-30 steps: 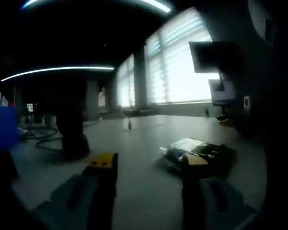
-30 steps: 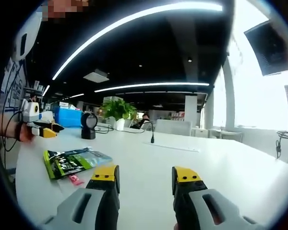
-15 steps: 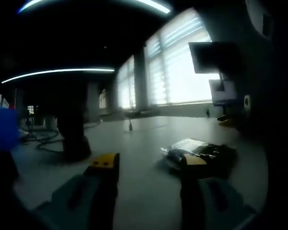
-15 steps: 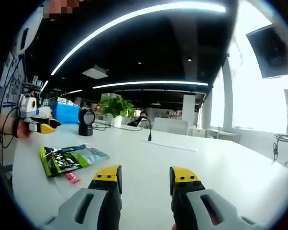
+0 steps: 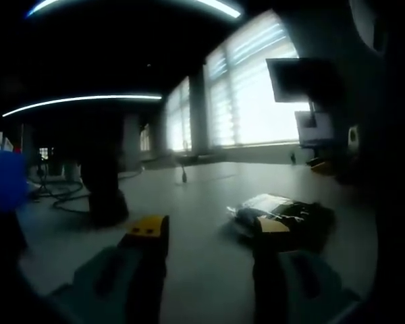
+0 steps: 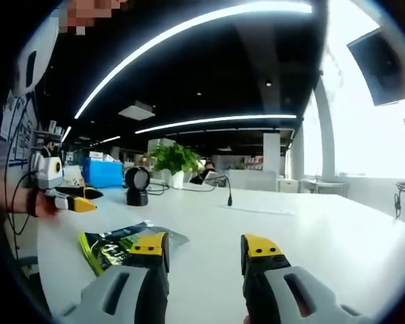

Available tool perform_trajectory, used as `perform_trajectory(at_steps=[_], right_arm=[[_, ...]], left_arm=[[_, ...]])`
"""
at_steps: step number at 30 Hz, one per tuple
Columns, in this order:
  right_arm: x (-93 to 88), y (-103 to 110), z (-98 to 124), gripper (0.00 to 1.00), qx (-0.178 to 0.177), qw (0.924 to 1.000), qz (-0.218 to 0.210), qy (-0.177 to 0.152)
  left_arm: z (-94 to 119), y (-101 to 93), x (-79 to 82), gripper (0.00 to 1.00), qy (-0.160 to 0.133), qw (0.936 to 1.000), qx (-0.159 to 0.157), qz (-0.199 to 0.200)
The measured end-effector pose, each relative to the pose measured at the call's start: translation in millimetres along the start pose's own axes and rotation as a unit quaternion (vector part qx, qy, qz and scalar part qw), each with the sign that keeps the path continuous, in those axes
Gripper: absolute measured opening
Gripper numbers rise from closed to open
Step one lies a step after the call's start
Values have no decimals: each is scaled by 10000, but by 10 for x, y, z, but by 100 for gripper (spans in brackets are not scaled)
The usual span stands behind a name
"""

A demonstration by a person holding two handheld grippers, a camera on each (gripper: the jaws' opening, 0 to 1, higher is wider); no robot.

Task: Clip sheet goods on table flip sheet goods clip sheet goods scan sheet goods put sheet goods back to table

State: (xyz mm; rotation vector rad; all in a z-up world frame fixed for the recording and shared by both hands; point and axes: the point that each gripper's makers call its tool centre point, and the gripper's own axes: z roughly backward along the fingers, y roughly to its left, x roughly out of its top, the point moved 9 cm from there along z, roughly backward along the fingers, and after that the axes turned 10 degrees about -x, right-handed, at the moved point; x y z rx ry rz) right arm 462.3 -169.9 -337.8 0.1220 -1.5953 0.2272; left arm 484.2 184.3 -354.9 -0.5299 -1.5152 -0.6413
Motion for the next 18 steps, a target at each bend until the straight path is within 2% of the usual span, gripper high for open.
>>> perform_trajectory(at_steps=[6, 11, 18], right_arm=[[183, 235, -3, 39, 119, 9999, -31, -62], [163, 430, -36, 39, -56, 9995, 175, 240], [141, 623, -48, 38, -81, 9994, -107, 321]], left_arm=[[-6, 0, -5, 42, 21, 10000, 8, -3], [-10, -6, -20, 41, 73, 10000, -7, -26], [13, 20, -12, 41, -12, 10000, 67, -10]])
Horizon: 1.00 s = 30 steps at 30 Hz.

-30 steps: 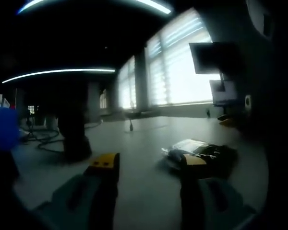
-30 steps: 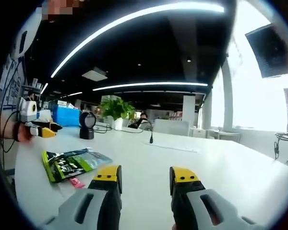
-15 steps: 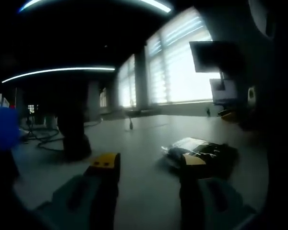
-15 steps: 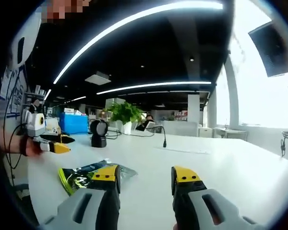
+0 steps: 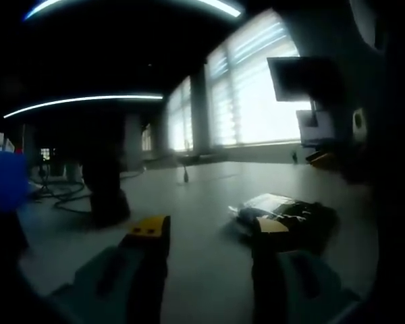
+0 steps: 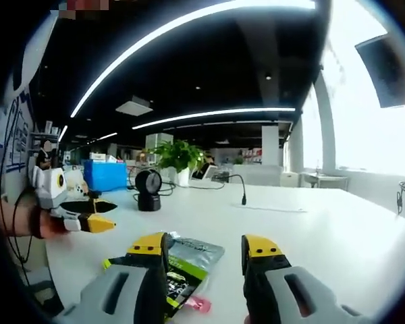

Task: Clip sheet goods on table flip sheet goods clip sheet goods scan sheet goods put sheet goods back to table

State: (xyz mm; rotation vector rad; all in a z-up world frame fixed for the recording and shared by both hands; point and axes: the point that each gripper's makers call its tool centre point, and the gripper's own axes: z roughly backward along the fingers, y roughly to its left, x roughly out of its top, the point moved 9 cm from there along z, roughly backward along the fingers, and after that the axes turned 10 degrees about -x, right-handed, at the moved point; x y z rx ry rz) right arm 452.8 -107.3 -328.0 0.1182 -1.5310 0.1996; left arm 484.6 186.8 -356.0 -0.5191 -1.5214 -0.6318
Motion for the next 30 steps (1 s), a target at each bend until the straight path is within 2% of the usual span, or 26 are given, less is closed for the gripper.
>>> perform_trajectory(at_steps=[2, 3, 11, 15, 30], right_arm=[[-32, 39, 7, 37, 49, 9996, -222, 153], [-38, 52, 8, 36, 32, 9997, -214, 130], [-58, 331, 13, 40, 226, 9995, -61, 204], [-83, 460, -5, 40, 284, 9991, 212, 232], [-118, 753, -32, 39, 490, 9969, 489, 371]], left_arm=[[3, 4, 1, 41, -15, 10000, -3, 24], [4, 6, -1, 41, -23, 10000, -8, 27], [13, 5, 4, 40, -61, 10000, -11, -25], [11, -1, 4, 39, -59, 10000, -29, -41], [12, -9, -1, 38, -107, 9999, -104, -1]])
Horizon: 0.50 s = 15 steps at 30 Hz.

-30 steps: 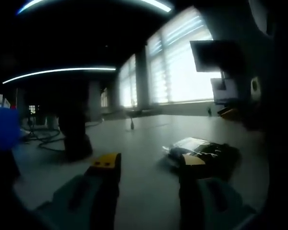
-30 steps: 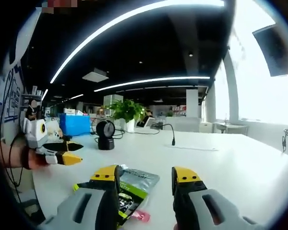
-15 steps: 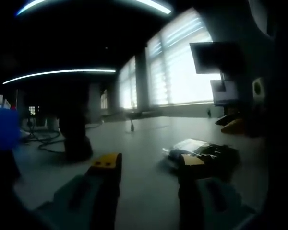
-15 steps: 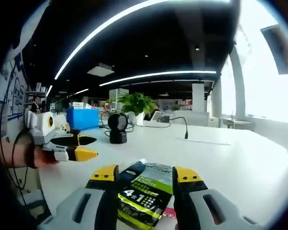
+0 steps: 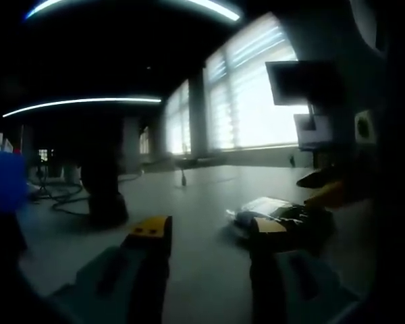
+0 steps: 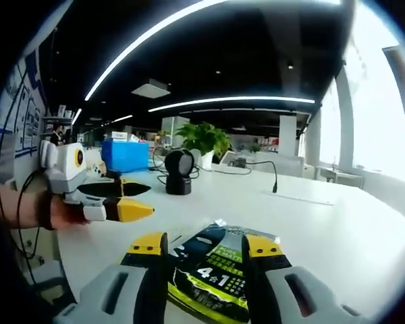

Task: Clip sheet goods on table flip sheet goods clip sheet goods scan sheet goods put sheet goods back to table

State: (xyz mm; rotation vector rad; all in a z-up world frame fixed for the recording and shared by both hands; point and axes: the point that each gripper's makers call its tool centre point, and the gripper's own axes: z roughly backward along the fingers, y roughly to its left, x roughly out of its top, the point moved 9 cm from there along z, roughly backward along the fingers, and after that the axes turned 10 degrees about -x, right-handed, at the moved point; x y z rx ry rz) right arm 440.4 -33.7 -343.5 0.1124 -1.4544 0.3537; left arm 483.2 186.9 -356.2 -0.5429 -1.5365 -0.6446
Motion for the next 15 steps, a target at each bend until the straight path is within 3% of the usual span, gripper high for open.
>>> perform_trajectory(at_steps=[9, 15], right_arm=[[-36, 205, -45, 38, 91, 9999, 106, 47], [-73, 337, -67, 38, 204, 9983, 520, 146]], left_arm=[[5, -4, -2, 38, -29, 10000, -62, 44], [7, -11, -1, 37, -54, 9999, -117, 62]])
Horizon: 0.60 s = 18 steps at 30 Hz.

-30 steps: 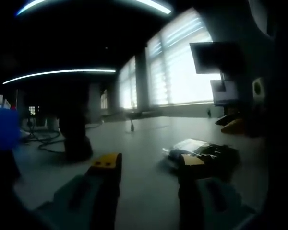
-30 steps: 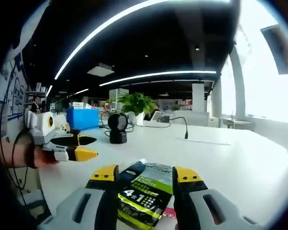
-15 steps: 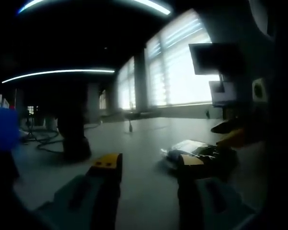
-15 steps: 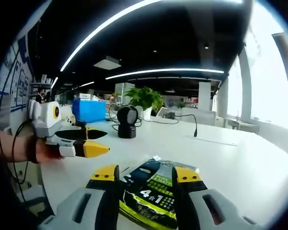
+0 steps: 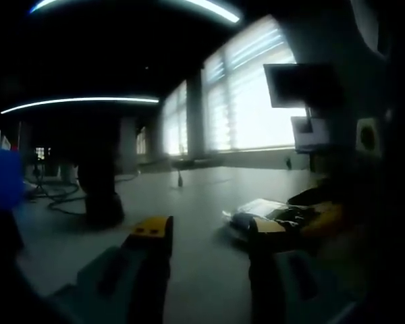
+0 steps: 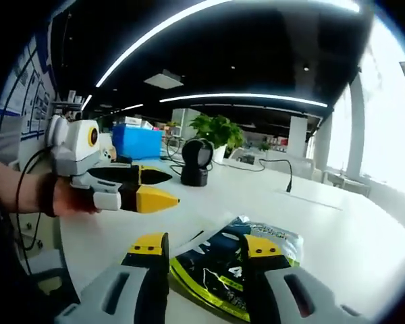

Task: Clip sheet goods on table flip sheet goods clip sheet goods scan sheet goods put sheet goods back to table

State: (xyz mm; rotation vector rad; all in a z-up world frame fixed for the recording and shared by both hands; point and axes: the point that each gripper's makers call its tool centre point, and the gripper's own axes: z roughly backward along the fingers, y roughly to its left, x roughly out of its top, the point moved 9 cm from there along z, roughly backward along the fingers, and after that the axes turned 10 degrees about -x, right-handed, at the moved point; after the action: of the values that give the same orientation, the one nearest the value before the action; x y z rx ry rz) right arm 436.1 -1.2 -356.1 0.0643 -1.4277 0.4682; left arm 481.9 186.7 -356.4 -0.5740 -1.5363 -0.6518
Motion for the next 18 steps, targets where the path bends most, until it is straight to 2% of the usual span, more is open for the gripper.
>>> perform_trajectory(at_steps=[6, 18], right_arm=[[-34, 64, -30, 33, 138, 9995, 227, 165], [-110, 110, -33, 19, 143, 9982, -85, 575]], left_arm=[[3, 0, 4, 37, -15, 10000, 2, -5], [1, 0, 5, 37, -14, 10000, -1, -5]])
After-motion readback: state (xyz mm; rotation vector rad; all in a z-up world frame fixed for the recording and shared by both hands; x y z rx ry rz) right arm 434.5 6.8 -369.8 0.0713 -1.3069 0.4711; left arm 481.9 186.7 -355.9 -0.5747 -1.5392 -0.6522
